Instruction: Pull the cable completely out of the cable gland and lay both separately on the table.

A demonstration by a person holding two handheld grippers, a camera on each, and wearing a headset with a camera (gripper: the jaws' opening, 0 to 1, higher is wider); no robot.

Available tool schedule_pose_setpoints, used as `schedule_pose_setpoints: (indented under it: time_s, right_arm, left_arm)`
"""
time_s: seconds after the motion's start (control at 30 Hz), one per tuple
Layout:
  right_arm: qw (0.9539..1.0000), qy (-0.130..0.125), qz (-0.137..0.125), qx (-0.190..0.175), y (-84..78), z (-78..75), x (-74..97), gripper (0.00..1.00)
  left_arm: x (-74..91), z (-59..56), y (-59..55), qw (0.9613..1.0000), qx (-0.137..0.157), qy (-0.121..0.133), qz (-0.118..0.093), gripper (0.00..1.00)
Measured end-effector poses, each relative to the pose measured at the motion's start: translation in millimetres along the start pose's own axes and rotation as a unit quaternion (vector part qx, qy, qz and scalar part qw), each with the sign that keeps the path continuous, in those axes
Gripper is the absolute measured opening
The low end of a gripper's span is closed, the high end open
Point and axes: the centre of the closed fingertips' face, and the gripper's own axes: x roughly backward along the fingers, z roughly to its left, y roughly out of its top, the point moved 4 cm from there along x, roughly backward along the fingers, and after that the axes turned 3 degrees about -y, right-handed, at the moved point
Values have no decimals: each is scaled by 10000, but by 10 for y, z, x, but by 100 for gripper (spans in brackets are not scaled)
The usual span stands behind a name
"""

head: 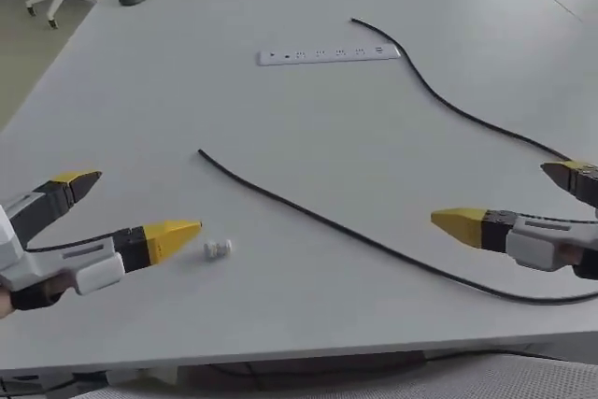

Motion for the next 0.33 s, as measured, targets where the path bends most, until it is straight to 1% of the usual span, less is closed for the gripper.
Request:
schedule_pose_setpoints:
  time_s: [0.13, 0.2, 0.27, 0.3, 0.33]
  right_arm:
    - [10000, 2, -10, 25, -1, -2, 16, 99]
    - [10000, 12, 66, 66, -34, -9, 19, 99]
    - [9999, 65, 87, 110, -51, -6, 15, 99]
    - [9998, 81, 136, 112, -66, -13, 4, 99]
    - [9997, 104, 189, 125, -84, -18, 0, 99]
  left_arm:
    - [18, 4, -17, 10000, -30, 4, 62, 99]
    - [27, 10, -28, 9999, -38, -27, 92, 99]
    - [38, 42, -53, 9998, -67, -36, 169, 99]
    - [46, 68, -85, 9996, -51, -40, 263, 99]
    - [50, 75, -96, 9995, -36, -36, 304, 99]
